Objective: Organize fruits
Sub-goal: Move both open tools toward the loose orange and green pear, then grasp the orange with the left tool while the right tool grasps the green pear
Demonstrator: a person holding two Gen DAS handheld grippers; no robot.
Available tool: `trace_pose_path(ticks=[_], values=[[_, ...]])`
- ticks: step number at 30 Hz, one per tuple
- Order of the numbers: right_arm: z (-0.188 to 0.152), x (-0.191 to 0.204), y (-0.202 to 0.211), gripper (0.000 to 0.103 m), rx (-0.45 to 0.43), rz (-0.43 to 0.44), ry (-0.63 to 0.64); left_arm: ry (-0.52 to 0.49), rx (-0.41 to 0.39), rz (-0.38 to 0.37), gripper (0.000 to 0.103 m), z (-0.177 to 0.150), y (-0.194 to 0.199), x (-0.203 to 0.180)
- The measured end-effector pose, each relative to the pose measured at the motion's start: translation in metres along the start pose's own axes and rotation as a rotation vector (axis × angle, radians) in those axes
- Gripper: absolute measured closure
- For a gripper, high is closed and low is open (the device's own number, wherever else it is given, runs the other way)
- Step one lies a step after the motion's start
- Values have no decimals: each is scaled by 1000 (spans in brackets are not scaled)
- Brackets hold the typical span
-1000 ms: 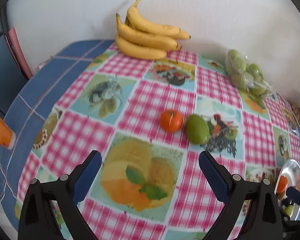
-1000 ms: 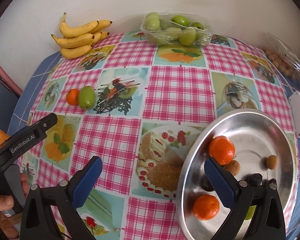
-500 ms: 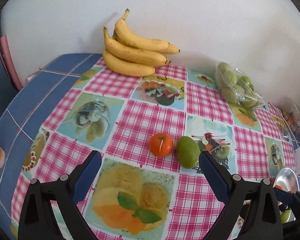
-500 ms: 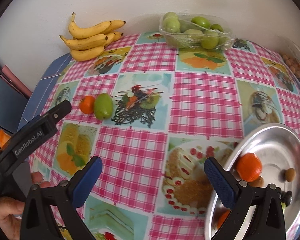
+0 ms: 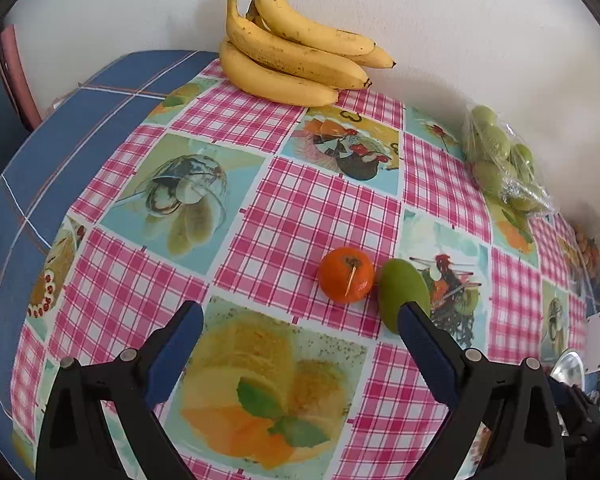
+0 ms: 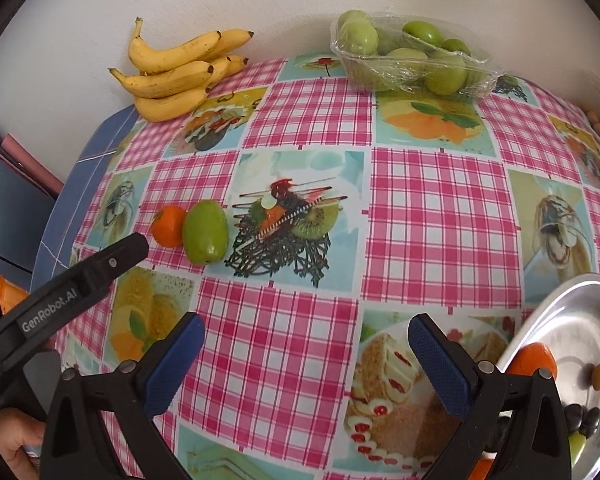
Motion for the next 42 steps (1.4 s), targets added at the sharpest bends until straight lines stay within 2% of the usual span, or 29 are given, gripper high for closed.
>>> trace_pose_path(ticks=[4,13,23,30,35,42], values=[[8,3,-1,0,-10,6,13,34,13,-31,5,9,0,6],[28,11,-10,3,-45,61,11,78,24,-20,7,26,-1,19],[35,39,-34,9,-45,115,57,82,55,-52,10,29,-18,16],[34,54,-46,12,-41,118,84,99,81,-54,10,26,-25,19],[34,57,-55,21,-38,117,79,126,86,-64,10,26,-27,24],[33,57,-60,28,-47,129,65,152,95,-65,10,25,-29,29]])
Point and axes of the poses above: each gripper's, at about its wrist camera, not at the fingertips, and y roughly against the way its jaws point, x to its left, z to its top, the point moved 1 cm from there along -y, roughly the way its jaws point, and after that the axes turned 3 degrees about z, right-handed, at the moved point
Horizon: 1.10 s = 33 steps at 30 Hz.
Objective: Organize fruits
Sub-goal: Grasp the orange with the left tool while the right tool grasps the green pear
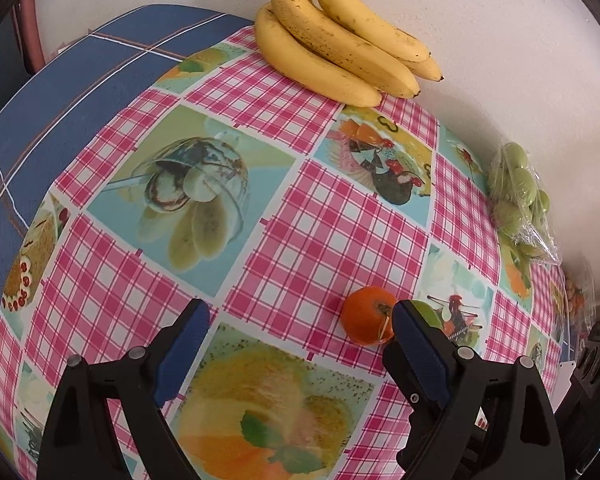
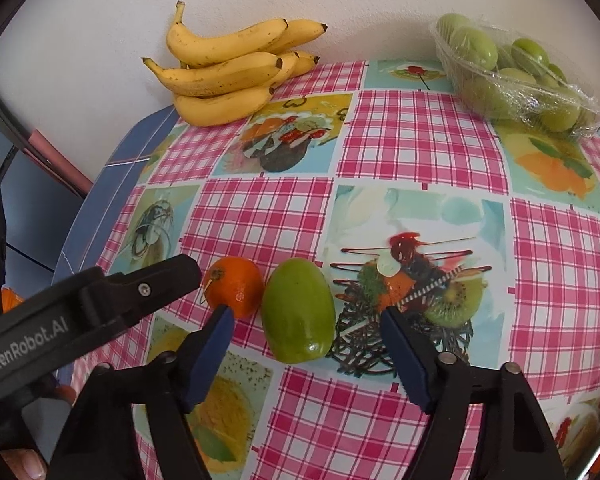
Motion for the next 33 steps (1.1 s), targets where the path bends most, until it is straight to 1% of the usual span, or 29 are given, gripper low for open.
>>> trace_pose_path(ticks=[8,16,18,20,22,23,24,26,28,30,32,33], values=[[3,-13,5,28,-16,-23,-34,2,-4,-7,10,0,0,-2],[8,-28,13,28,-38,-26,-78,-14,-12,-65,10,-1,-3,-17],[9,-27,14,30,-44,-27,-73,-21,-9,-76,10,-2,-6,-23],[9,-25,12,35,-40,-19,-67,-24,-4,-87,10,-3,-9,-26],[8,-23,10,36,-33,-13,-61,-23,-3,-100,19,-3,-10,-28],[7,-23,9,37,-31,-12,-59,-21,1,-108,28,-3,-11,-28],[7,-22,8,37,-30,-10,-60,-21,4,-113,31,-4,-12,-28],[7,-21,7,37,-30,-8,-60,-22,9,-110,31,-5,-15,-29],[7,-20,6,37,-29,-10,-54,-19,17,-115,34,-6,-18,-29],[7,-19,5,42,-27,-15,-47,-19,25,-120,39,-6,-21,-29],[7,-19,5,46,-27,-18,-47,-29,23,-116,41,-6,-21,-31],[7,-19,5,47,-27,-17,-48,-30,24,-120,45,-7,-21,-31]])
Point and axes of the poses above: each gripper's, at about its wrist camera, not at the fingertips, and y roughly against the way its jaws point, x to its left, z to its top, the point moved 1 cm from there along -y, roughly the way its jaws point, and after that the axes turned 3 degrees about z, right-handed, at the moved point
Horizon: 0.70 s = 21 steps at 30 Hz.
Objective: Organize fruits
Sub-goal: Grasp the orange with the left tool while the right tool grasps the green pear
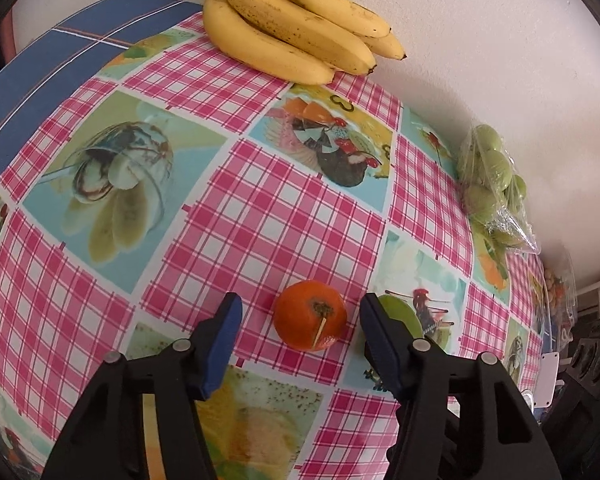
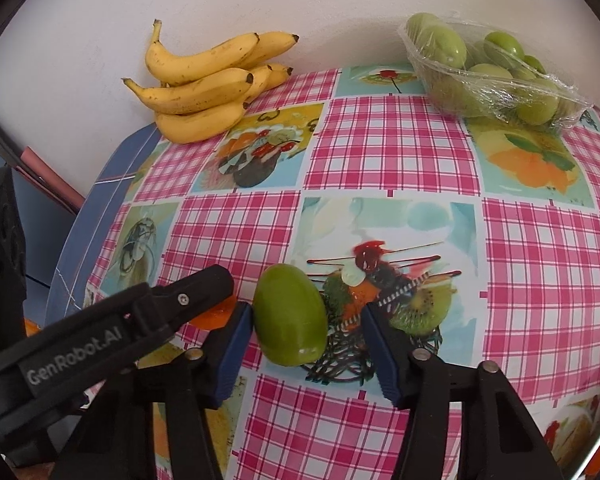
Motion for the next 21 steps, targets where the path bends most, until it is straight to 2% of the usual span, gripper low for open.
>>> trace_pose_path(ticks=[7,11,21], values=[[0,-1,0,55,0,6,-10,-8,9,-22,64,-3,-4,-5],[-1,-1,1,62,5,13,-13,-5,8,-27,64,-3,-4,-4],[-2,-3,6,62,12,15,-36,-2,0,-29,64,-5,5,-1]])
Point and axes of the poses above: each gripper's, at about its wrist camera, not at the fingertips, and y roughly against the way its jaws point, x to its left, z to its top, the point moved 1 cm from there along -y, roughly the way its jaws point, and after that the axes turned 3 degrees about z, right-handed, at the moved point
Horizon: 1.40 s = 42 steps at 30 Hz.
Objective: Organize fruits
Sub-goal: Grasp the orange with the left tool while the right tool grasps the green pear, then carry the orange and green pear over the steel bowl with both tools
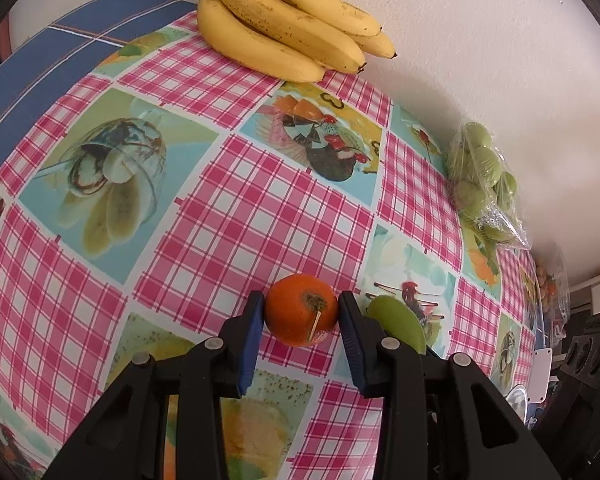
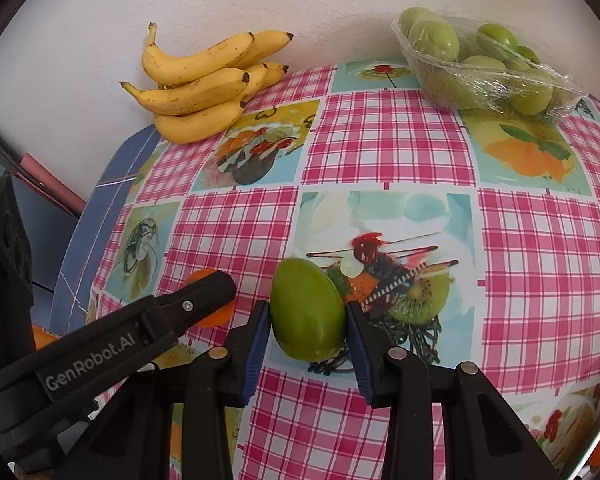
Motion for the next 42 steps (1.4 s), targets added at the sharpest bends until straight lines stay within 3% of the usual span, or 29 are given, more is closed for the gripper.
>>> trace_pose_path(ticks=[24,42], values=[[-8,-6,64,63,-46,-2,-36,-74,-60,43,64,-22,55,-21],[-51,-31,113,63,-49,-57,-77,-163,-90,53,64,-63,89,-47]])
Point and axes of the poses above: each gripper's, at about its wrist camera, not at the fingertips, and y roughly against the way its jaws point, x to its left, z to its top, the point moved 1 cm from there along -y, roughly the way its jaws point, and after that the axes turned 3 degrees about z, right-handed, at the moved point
